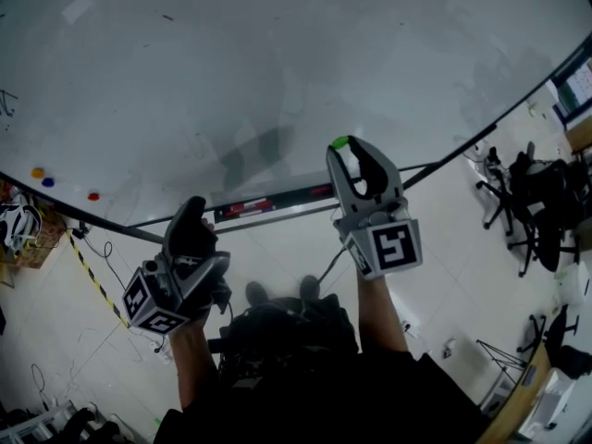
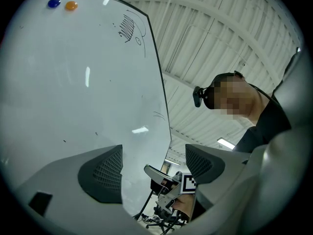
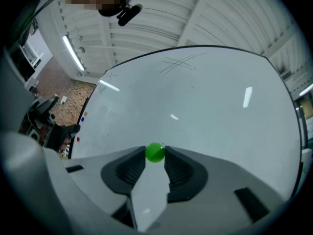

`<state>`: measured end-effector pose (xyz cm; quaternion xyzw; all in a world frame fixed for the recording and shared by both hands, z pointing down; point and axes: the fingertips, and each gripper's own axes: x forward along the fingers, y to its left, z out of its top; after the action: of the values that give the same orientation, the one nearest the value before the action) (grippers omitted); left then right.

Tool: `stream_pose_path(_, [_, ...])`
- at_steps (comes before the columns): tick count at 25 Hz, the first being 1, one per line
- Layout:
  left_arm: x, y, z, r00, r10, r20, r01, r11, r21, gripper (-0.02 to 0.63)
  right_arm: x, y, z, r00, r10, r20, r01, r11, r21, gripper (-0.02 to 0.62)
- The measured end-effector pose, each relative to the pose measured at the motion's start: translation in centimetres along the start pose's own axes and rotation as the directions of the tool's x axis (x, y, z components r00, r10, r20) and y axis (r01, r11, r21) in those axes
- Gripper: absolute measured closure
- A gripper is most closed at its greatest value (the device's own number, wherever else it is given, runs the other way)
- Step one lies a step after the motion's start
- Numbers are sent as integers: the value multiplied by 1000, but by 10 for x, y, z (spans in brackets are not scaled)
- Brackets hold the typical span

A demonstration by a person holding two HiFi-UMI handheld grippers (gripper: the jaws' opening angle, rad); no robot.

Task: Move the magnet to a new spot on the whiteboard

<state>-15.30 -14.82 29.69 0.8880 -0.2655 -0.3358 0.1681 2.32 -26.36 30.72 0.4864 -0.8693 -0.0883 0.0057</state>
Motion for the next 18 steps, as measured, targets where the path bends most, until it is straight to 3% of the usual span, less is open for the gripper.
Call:
stream_pose_path(6, [11,-1,-9,1000,3,-7,-3,1000,-12,206,-35,-21,0,998,54,39,-59,989,133,445])
stream_pose_path(18, [38,-17,-40,999,52,-6,-52,999,-2,206,-71,-54,9,979,154,137,-182,956,229,445])
